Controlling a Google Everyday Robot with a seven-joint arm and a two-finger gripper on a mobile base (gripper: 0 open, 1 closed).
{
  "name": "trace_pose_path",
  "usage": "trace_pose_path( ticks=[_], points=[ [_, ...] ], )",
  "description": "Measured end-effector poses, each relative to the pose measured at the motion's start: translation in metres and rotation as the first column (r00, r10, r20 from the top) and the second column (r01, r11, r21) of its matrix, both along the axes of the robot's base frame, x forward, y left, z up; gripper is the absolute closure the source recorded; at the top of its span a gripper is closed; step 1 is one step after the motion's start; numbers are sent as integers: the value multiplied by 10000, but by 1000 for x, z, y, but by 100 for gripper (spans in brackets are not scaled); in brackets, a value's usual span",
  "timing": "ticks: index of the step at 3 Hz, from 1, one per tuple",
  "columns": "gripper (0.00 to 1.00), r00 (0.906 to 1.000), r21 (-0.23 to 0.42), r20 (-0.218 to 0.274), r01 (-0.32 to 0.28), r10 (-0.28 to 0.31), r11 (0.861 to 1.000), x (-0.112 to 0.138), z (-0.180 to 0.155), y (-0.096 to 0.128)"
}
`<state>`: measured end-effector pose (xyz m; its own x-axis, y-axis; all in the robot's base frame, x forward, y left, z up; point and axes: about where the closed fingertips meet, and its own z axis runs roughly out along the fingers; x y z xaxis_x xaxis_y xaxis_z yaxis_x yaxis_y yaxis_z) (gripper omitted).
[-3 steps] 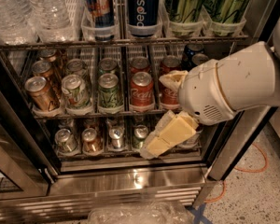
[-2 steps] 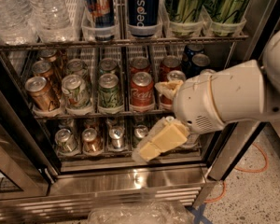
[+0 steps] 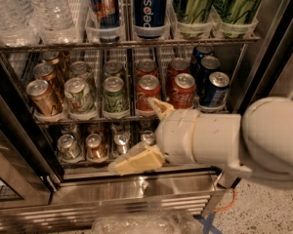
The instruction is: Pick 7up can from middle shelf of fridge
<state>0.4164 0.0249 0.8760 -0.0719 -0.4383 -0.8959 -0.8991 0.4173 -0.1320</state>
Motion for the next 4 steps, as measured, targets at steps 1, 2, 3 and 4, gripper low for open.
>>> trace_pose_path(
  ticks=[1, 2, 3, 4],
  points=[
    [0, 9906, 1105, 69, 1348, -1363, 9847, 15, -28, -8],
    [0, 9612, 2386, 16, 2673, -2757, 9336, 41, -40, -28],
    [0, 9649, 2654, 295, 2442, -2611, 9327, 45, -44, -15],
    [0, 9649, 2656, 295, 2442, -2611, 9326, 45, -44, -15]
  ],
)
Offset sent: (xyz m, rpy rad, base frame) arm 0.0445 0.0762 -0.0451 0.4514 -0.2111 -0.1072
